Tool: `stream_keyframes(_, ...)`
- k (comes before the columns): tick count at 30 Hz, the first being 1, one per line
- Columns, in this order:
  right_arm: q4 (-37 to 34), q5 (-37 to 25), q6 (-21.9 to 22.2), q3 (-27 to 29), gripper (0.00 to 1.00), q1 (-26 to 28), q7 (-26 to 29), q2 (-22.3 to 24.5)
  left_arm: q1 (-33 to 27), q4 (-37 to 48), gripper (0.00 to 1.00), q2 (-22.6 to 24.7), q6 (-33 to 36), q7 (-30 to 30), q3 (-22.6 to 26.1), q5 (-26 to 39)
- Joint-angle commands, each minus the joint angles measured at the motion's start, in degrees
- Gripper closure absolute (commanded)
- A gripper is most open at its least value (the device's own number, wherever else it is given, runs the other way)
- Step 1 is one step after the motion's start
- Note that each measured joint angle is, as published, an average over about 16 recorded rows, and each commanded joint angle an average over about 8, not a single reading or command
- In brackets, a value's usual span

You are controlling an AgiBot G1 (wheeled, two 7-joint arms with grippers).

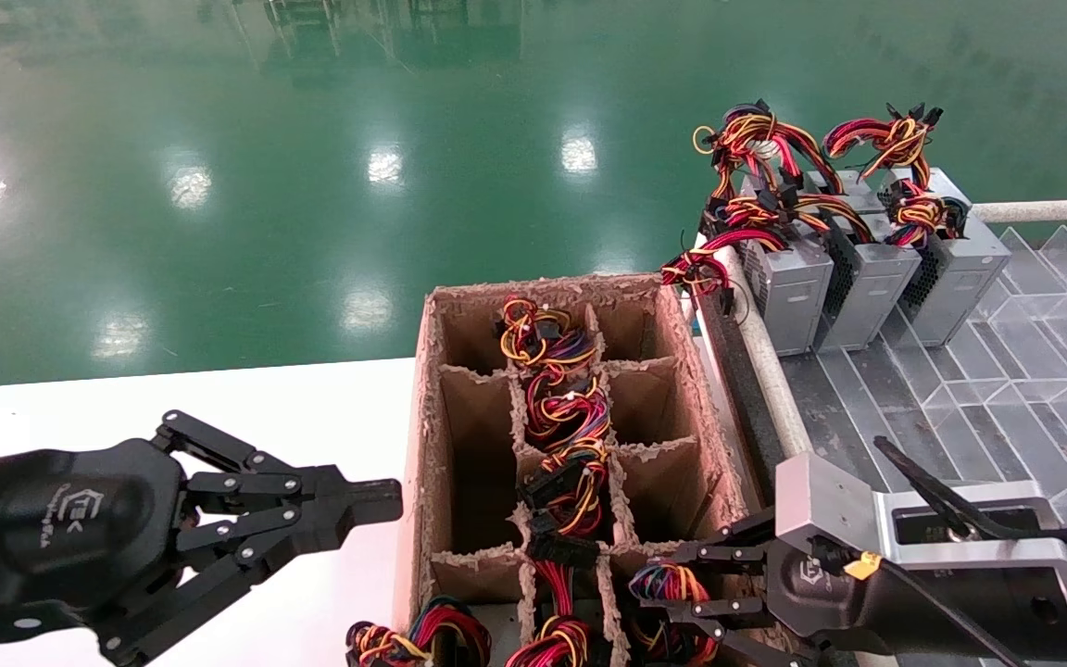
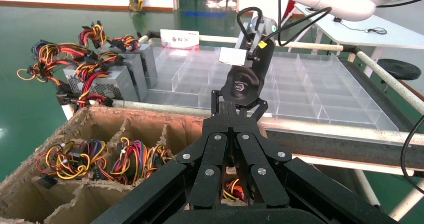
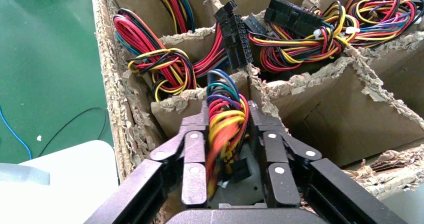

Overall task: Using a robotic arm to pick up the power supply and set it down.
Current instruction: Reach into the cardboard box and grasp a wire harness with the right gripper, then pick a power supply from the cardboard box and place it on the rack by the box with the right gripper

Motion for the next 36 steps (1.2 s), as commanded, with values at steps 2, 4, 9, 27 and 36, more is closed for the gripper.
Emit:
stream_keyframes(2,0.1,-0.1,0.1,0.0,1.00,-0.1,-0.2,0.1,0.0,0.0,1.00,0.0,0.0,0.0,0.0,0.0)
stream_keyframes(4,0.2,0.0,0.1,0.2,1.00,-0.1,-0.4,0.4,0.0,0.0,1.00,0.0,0.0,0.0,0.0,0.0)
stream_keyframes(9,0.6,1.4,-0.3,1.1,1.00,0.5,-0.8,1.3,0.0,0.0,1.00,0.0,0.0,0.0,0.0,0.0)
stream_keyframes(27,1.5,14.1,-1.7,9.4,1.00,5.2,-6.9,4.2,0.0,0.0,1.00,0.0,0.0,0.0,0.0,0.0)
stream_keyframes(36,0.8,18.1,-3.8,13.0,1.00,14.7,-6.7,5.8,0.0,0.0,1.00,0.0,0.0,0.0,0.0,0.0)
